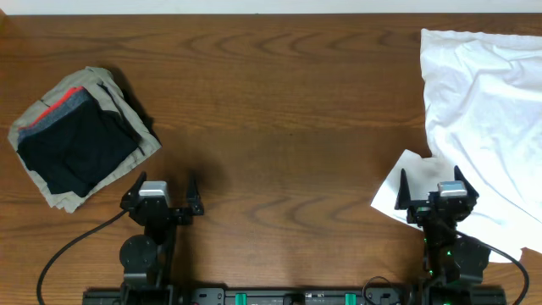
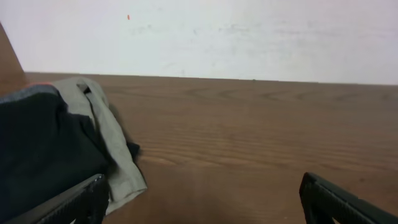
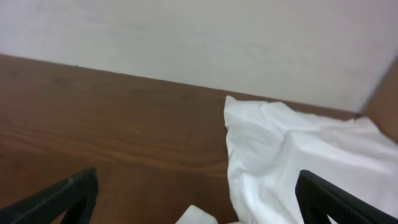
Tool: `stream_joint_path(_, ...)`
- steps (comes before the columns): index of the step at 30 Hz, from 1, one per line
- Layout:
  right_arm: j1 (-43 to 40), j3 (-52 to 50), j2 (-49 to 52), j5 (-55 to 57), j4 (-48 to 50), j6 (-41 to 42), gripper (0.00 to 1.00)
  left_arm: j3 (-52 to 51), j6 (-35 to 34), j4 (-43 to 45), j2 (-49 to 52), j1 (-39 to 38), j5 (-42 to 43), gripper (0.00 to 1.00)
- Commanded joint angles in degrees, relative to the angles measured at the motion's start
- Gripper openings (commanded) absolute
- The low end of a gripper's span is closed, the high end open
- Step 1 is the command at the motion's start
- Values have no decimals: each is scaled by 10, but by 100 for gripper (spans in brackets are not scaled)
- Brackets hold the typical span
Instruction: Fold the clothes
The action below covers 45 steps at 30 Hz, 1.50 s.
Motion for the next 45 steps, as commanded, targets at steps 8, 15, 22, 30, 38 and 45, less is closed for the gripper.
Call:
stream_joint_path(8,4,153,135,67,-105,67,99,147,-83,-137,73,0,4,98)
stream_joint_path(15,0,363,370,70,-271,67,99,340,-83,-288,266,0,8,98)
stream_joint_path(22,0,527,567,2,-397,66,98,457,-83,-383,427,0,89,98)
stream_joint_path(30,-29,528,731,203,-441,180,99,457,-83,-377,479,0,101,98)
stream_joint_path(38,-35,527,908,208,-439,198,99,457,-83,-377,487,0,101,98)
stream_joint_path(45,-35,526,1008,177,-402,198,99,457,-83,-377,487,0,100,98)
